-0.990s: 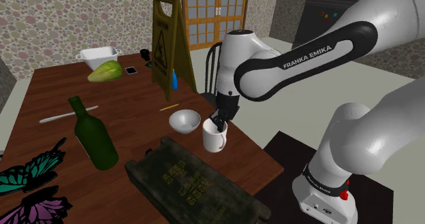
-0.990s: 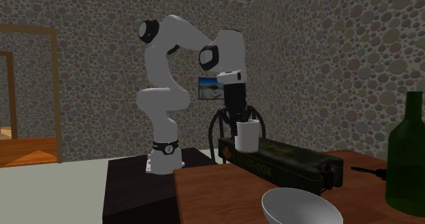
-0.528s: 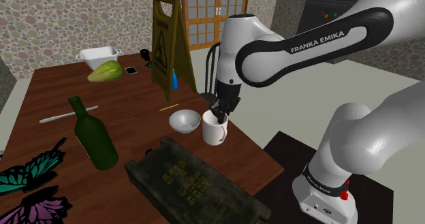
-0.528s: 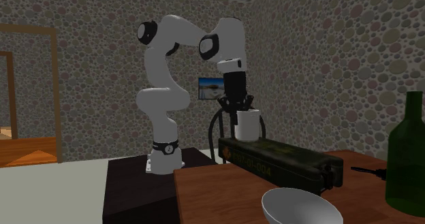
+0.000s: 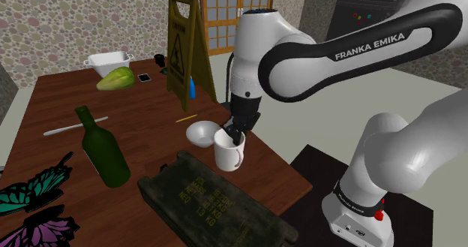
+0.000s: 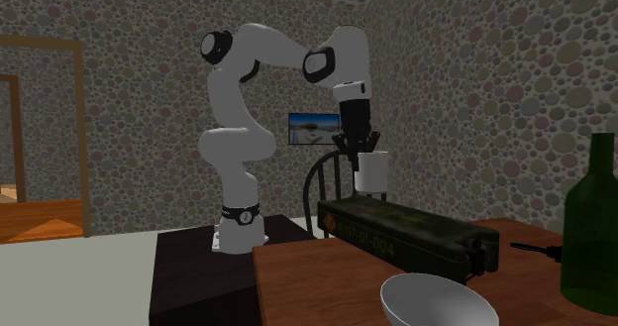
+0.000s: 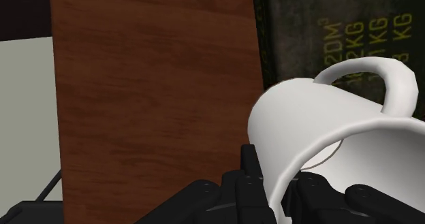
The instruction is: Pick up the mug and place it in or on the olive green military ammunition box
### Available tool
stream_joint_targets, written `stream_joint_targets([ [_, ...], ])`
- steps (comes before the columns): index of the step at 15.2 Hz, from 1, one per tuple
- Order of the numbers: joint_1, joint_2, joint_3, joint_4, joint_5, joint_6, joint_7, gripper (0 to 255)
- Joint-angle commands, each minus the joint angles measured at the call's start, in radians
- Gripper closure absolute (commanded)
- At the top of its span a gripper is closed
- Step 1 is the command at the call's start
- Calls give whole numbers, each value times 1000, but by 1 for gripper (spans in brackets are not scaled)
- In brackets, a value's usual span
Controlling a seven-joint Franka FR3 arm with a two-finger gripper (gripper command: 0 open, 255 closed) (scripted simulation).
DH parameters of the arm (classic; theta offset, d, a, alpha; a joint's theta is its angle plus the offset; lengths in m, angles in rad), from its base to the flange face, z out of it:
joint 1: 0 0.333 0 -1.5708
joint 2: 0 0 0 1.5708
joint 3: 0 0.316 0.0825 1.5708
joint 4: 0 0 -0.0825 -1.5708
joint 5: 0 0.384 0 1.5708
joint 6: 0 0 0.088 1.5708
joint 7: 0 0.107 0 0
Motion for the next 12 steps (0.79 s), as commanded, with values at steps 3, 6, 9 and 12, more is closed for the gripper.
stream_joint_targets([
  [3, 39, 25, 86, 59, 28, -21, 113, 255],
  [6, 58, 58, 149, 109, 39, -27, 193, 255],
  [9, 65, 84, 185, 129, 42, -16, 235, 255],
  [12, 65, 99, 195, 100, 45, 28, 236, 255],
])
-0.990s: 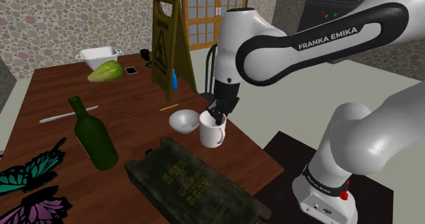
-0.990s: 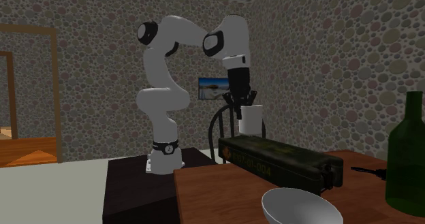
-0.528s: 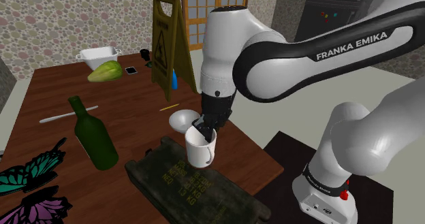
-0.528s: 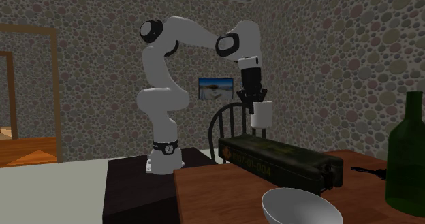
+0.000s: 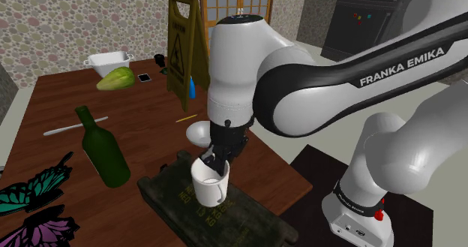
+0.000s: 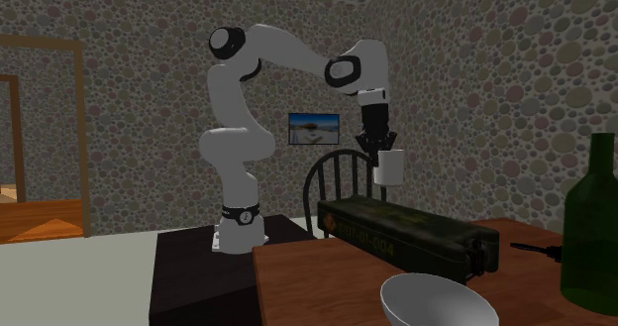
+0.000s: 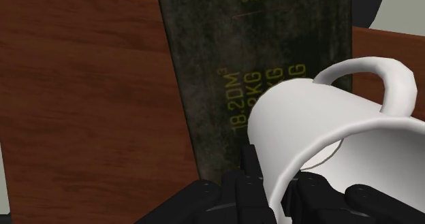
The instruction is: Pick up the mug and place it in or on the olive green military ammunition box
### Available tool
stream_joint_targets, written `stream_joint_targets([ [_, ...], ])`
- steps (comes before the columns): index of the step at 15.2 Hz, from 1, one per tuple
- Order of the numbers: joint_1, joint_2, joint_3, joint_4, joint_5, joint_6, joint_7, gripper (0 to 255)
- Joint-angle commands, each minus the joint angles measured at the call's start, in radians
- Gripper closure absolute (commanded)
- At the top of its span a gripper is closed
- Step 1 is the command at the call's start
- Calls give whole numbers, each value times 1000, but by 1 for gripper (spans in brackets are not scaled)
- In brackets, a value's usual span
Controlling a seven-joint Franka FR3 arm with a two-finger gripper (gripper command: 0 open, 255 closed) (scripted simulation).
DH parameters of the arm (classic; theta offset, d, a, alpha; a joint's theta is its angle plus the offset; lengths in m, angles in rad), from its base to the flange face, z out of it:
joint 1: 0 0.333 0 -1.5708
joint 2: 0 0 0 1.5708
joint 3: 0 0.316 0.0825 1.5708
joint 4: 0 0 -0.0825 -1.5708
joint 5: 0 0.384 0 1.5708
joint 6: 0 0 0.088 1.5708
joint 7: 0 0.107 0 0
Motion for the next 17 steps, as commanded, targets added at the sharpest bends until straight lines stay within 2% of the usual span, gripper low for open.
stream_joint_targets([
  [1, 0, 11, 7, -16, 1, 27, 2, 255],
  [13, -9, 108, 55, -117, -1, 224, 15, 255],
  [17, -9, 108, 55, -117, -1, 224, 15, 255],
])
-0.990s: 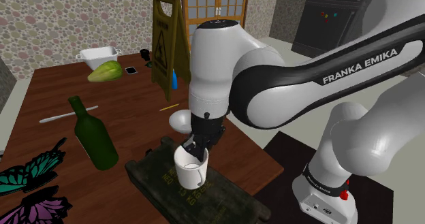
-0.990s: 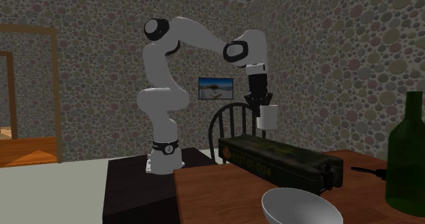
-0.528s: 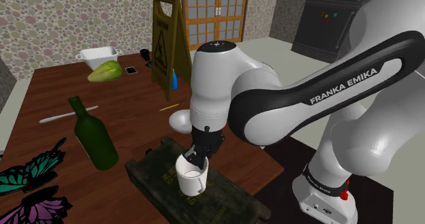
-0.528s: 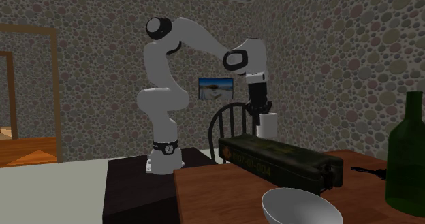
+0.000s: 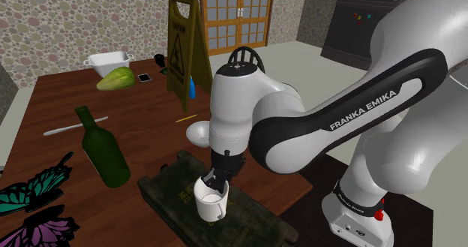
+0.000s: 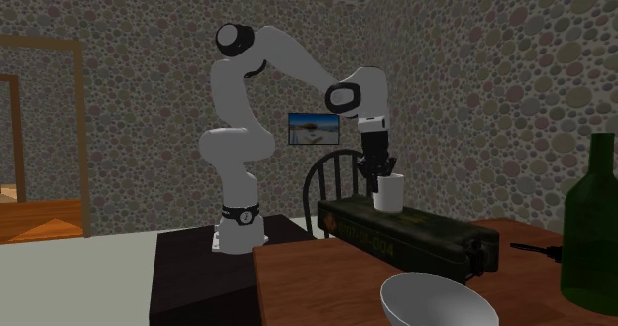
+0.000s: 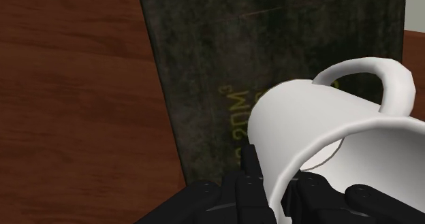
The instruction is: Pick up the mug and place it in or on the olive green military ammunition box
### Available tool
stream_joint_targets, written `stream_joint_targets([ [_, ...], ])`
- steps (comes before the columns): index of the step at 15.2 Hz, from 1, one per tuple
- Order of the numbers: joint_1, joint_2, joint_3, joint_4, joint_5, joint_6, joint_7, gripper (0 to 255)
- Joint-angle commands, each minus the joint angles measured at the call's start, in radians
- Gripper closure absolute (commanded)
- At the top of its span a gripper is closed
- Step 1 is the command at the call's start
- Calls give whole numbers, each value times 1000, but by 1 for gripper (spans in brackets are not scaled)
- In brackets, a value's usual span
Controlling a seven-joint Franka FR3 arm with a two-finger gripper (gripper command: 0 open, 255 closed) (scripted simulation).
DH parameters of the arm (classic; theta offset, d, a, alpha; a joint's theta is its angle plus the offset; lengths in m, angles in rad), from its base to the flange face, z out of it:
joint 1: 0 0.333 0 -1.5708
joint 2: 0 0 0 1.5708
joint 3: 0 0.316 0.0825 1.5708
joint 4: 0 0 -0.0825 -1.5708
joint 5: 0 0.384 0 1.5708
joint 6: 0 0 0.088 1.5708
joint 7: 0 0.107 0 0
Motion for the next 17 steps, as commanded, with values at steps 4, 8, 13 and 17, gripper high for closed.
stream_joint_targets([
  [4, 0, 1, 0, -1, 0, 2, 0, 255],
  [8, 0, 1, 0, -1, 0, 2, 0, 0],
  [13, 10, -74, -32, 48, 9, -119, -14, 0],
  [17, 12, -90, -41, 62, 10, -150, -16, 0],
])
